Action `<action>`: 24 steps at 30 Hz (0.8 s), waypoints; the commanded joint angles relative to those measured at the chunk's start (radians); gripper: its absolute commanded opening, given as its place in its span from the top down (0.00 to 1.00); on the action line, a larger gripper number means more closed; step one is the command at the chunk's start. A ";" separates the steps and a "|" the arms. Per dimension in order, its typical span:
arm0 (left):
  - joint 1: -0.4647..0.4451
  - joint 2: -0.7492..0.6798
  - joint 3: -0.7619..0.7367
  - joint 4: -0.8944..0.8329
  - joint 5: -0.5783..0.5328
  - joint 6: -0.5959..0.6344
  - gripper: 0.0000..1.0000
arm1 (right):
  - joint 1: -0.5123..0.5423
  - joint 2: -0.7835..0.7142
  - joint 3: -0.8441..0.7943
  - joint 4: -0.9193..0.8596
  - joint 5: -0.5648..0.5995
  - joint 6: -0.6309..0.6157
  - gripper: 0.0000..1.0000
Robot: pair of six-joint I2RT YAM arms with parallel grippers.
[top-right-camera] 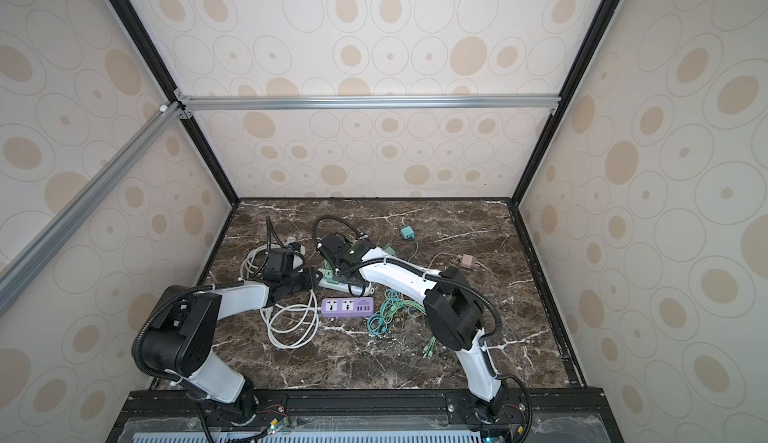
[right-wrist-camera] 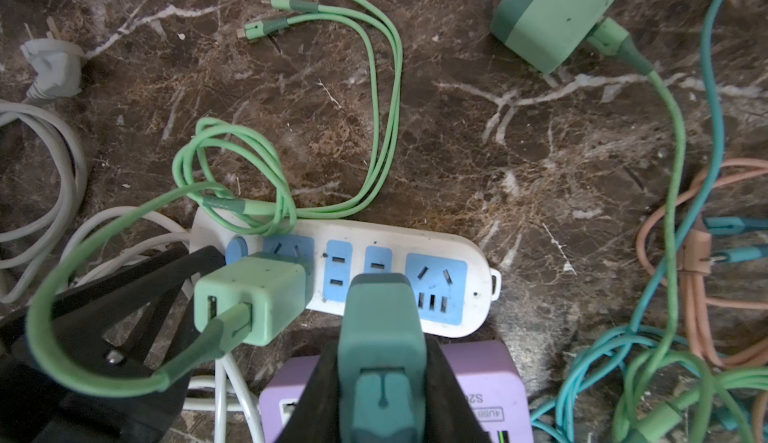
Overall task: Insert the plug
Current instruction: 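Lower the teal charger with the right gripper onto a blue socket beside the light-green charger, then press the charger prongs down into the socket with the right gripper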
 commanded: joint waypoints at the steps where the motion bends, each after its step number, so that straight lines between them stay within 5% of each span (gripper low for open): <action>1: 0.008 0.011 0.023 0.012 0.007 0.008 0.55 | 0.007 0.027 0.034 -0.031 0.007 0.028 1.00; 24: 0.017 0.010 0.016 0.018 0.024 0.009 0.56 | 0.007 0.099 0.084 -0.045 0.019 0.026 1.00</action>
